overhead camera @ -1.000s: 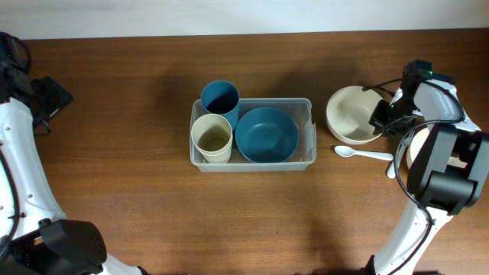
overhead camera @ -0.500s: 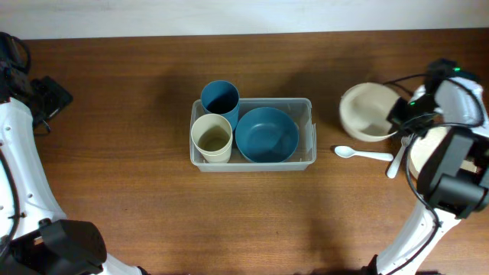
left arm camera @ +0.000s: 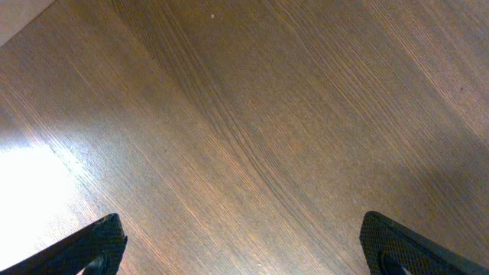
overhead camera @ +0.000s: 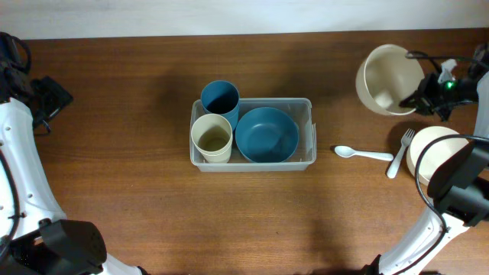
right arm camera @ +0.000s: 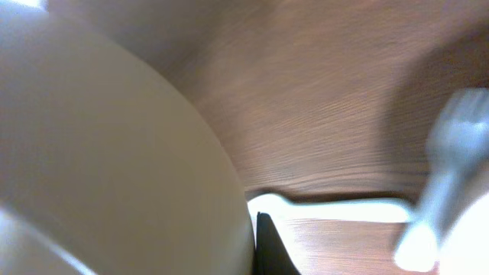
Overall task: Pack container
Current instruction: 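Lift the cream bowl and lower it into the blue bowl in the container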
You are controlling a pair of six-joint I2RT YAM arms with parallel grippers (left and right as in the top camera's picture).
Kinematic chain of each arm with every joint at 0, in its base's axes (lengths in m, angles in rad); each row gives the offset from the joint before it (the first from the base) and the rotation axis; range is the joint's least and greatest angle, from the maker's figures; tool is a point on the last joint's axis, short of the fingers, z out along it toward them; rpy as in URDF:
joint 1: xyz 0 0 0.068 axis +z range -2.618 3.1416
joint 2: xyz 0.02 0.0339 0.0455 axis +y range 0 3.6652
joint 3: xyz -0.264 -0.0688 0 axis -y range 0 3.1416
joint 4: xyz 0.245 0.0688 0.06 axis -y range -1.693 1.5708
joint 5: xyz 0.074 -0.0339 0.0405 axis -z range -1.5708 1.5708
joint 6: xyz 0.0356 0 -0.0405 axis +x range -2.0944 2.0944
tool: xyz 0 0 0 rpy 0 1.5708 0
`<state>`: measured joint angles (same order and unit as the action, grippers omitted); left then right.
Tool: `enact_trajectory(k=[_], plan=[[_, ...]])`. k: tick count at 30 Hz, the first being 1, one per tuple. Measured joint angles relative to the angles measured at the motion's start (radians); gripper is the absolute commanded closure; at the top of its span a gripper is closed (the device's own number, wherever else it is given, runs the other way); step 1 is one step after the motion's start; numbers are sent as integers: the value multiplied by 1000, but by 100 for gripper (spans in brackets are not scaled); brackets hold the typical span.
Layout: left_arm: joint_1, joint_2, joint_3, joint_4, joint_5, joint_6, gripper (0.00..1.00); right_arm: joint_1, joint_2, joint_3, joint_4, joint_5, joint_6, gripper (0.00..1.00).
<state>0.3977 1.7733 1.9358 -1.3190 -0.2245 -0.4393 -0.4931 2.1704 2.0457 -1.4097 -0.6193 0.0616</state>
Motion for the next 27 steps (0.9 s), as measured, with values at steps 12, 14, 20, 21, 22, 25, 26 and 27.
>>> enact_trajectory(k=[12, 14, 20, 21, 22, 25, 26, 27], plan=[[0, 0, 0, 0, 0, 0, 0, 172, -14, 15, -184, -244, -245, 96], [0, 0, 0, 0, 0, 0, 0, 225, -14, 15, -187, -240, -263, 96], [0, 0, 0, 0, 0, 0, 0, 384, -14, 15, -187, -140, -278, 96], [0, 0, 0, 0, 0, 0, 0, 410, -14, 15, -185, -115, -277, 96], [0, 0, 0, 0, 0, 0, 0, 431, -14, 15, -182, -89, -272, 96], [0, 0, 0, 0, 0, 0, 0, 502, -14, 15, -163, 15, -238, 96], [0, 0, 0, 0, 0, 0, 0, 528, -14, 15, -156, 58, -221, 96], [0, 0, 0, 0, 0, 0, 0, 552, -14, 15, -153, 95, -208, 96]])
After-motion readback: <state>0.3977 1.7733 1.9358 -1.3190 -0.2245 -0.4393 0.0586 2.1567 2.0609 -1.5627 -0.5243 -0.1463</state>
